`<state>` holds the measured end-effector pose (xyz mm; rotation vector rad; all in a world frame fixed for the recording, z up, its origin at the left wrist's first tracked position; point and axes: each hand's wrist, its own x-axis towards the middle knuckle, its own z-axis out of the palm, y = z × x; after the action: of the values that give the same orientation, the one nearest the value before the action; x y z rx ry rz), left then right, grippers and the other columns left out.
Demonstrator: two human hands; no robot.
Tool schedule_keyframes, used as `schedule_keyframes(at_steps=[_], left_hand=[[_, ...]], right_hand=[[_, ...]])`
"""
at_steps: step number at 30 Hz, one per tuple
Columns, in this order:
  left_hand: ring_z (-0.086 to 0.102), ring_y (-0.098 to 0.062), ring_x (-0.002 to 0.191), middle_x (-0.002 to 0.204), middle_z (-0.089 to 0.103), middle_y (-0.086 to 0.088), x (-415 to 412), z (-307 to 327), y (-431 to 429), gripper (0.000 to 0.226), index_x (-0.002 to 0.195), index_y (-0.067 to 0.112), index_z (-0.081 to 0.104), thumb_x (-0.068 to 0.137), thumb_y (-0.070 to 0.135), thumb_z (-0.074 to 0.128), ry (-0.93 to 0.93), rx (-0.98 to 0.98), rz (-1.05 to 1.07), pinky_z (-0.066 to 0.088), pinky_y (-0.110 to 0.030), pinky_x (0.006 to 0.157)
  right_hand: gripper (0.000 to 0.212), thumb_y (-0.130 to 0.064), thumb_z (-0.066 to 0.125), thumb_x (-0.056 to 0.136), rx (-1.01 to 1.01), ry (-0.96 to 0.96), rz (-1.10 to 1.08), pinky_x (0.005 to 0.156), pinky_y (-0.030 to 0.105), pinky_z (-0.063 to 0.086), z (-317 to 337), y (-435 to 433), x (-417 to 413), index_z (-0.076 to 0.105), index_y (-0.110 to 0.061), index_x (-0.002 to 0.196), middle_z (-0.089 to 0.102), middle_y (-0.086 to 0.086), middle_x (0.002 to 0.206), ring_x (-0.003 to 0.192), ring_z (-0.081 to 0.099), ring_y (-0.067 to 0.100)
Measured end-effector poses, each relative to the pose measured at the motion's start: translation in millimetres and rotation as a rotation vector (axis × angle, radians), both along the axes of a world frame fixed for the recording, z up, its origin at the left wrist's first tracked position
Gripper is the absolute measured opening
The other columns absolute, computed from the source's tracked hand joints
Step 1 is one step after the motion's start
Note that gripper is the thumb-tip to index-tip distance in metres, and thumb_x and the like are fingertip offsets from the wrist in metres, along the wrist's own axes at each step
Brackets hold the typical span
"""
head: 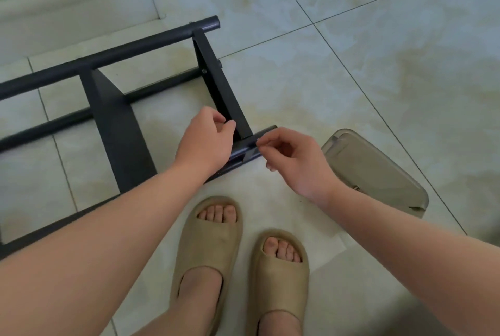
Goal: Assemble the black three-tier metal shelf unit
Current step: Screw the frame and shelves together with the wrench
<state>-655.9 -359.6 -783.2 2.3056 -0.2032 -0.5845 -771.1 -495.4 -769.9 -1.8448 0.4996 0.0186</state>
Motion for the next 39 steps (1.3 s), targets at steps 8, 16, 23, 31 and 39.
schedule_keyframes(at_steps=[8, 16, 23, 31, 39], left_hand=[[0.074, -0.028, 0.067, 0.094, 0.075, -0.018, 19.0, -14.5, -4.0, 0.046, 0.104, -0.001, 0.061, 0.101, 0.044, 0.049, 0.466, -0.129, -0.154, 0.057, -0.039, 0.064], [0.064, -0.020, 0.051, 0.065, 0.069, -0.014, 22.1, -21.9, -3.2, 0.043, 0.094, 0.002, 0.070, 0.097, 0.044, 0.058, 0.433, -0.147, -0.175, 0.054, -0.028, 0.051], [0.059, -0.015, 0.043, 0.053, 0.063, -0.001, 21.9, -20.1, -5.1, 0.042, 0.093, 0.006, 0.072, 0.097, 0.045, 0.059, 0.420, -0.158, -0.144, 0.048, -0.023, 0.044], [0.059, -0.014, 0.044, 0.049, 0.062, 0.003, 20.9, -17.8, -3.4, 0.038, 0.089, 0.013, 0.074, 0.096, 0.047, 0.059, 0.451, -0.158, -0.139, 0.050, -0.023, 0.046], [0.063, -0.018, 0.050, 0.058, 0.067, -0.001, 22.4, -21.4, -2.0, 0.037, 0.088, 0.012, 0.075, 0.095, 0.046, 0.062, 0.476, -0.192, -0.122, 0.050, -0.025, 0.047]], right_hand=[[0.021, -0.007, 0.067, 0.096, 0.083, -0.040, -0.097, 0.086, 0.033, 0.059, -17.6, 14.3, 4.4, 0.073, -0.017, 0.113, 0.076, 0.003, 0.084, 0.083, 0.073, 0.012], [0.021, 0.000, 0.068, 0.093, 0.116, -0.048, -0.131, 0.078, 0.020, 0.056, -23.5, 4.5, -6.4, 0.075, -0.020, 0.099, 0.075, -0.001, 0.083, 0.076, 0.074, 0.011], [0.024, -0.003, 0.069, 0.093, 0.049, -0.076, -0.120, 0.075, 0.016, 0.053, -27.7, 3.4, -8.0, 0.074, -0.026, 0.096, 0.075, -0.004, 0.081, 0.076, 0.073, 0.010], [0.019, -0.005, 0.070, 0.093, -0.053, -0.091, -0.083, 0.075, 0.015, 0.054, -31.2, 4.8, -7.9, 0.073, -0.023, 0.099, 0.074, -0.009, 0.084, 0.077, 0.073, 0.007], [0.015, 0.000, 0.071, 0.091, 0.113, 0.040, -0.187, 0.068, 0.029, 0.061, -29.4, 9.5, 12.5, 0.063, -0.010, 0.081, 0.072, 0.008, 0.070, 0.066, 0.073, 0.017]])
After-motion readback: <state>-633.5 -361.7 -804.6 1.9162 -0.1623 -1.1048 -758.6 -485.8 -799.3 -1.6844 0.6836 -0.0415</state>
